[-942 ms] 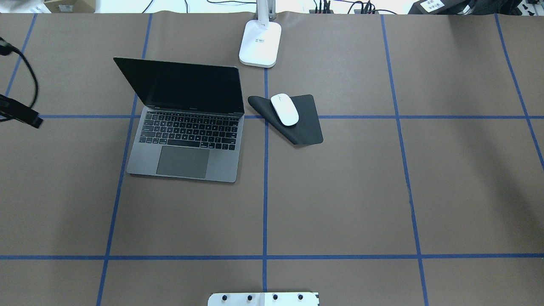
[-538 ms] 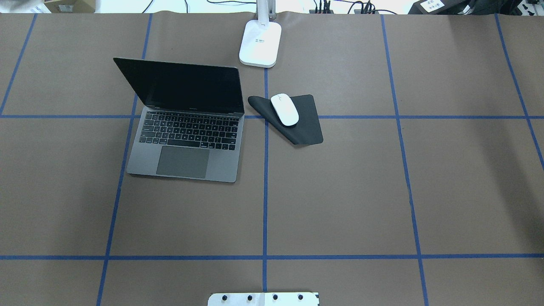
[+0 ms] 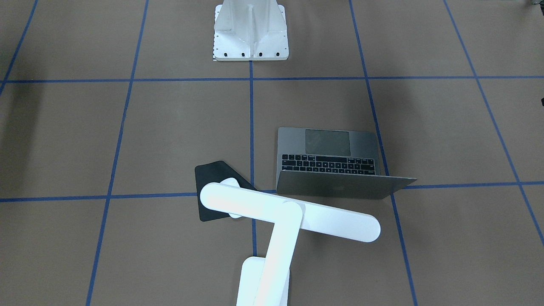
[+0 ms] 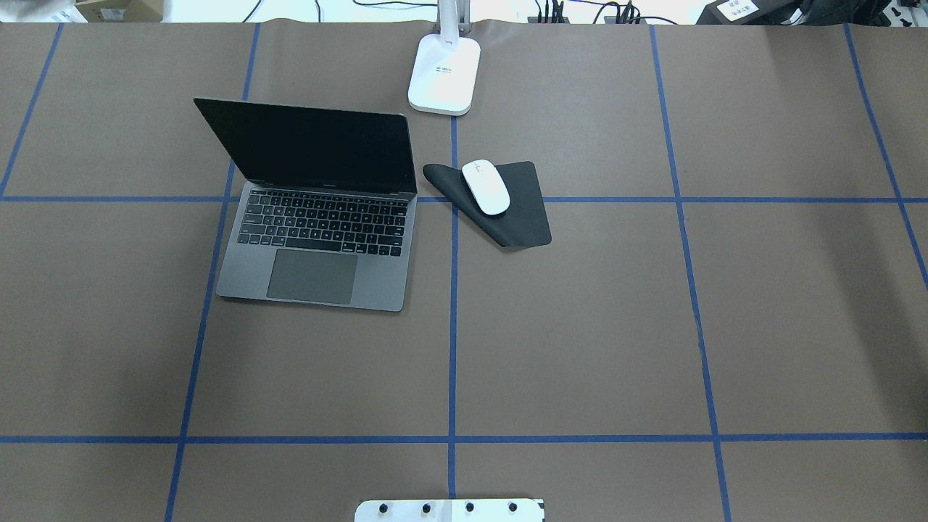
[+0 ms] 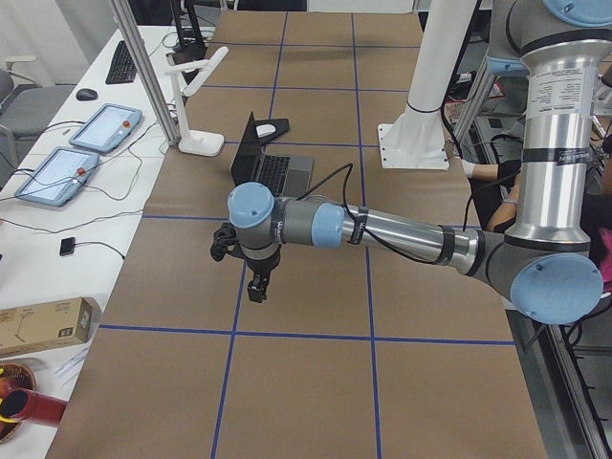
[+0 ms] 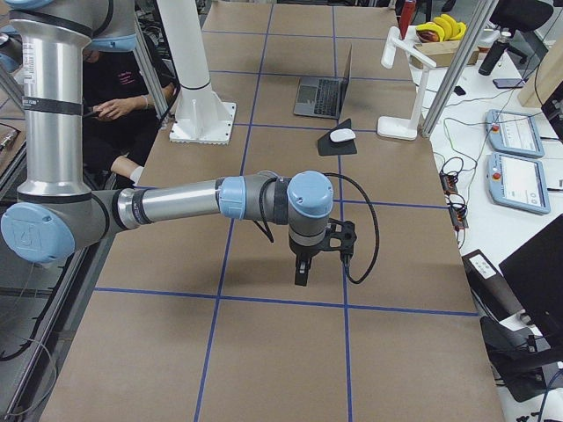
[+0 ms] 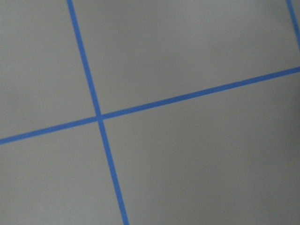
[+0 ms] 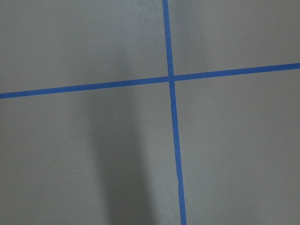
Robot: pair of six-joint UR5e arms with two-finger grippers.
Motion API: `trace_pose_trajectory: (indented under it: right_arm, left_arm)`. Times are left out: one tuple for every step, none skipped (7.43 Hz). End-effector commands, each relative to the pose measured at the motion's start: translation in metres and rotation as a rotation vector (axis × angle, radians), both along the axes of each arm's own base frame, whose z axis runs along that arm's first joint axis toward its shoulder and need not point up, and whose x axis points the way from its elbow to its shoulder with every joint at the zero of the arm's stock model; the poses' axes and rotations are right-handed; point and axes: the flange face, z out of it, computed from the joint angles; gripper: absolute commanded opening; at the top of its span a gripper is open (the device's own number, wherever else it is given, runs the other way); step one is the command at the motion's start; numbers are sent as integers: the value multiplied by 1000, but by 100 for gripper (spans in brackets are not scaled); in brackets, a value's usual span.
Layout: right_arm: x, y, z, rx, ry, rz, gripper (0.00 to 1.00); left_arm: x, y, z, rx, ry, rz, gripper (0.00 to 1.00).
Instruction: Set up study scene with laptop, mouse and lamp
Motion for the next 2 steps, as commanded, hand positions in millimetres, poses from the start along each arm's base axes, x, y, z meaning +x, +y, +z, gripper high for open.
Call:
trace_pose_trajectory:
  right_arm:
    - [2,1,-2,4,30,-1,100]
    - [2,3,0,1,30,-1,100]
  left_arm:
    - [-2,7,9,-13,3,6,100]
    - [-2,8,10,-14,3,6,100]
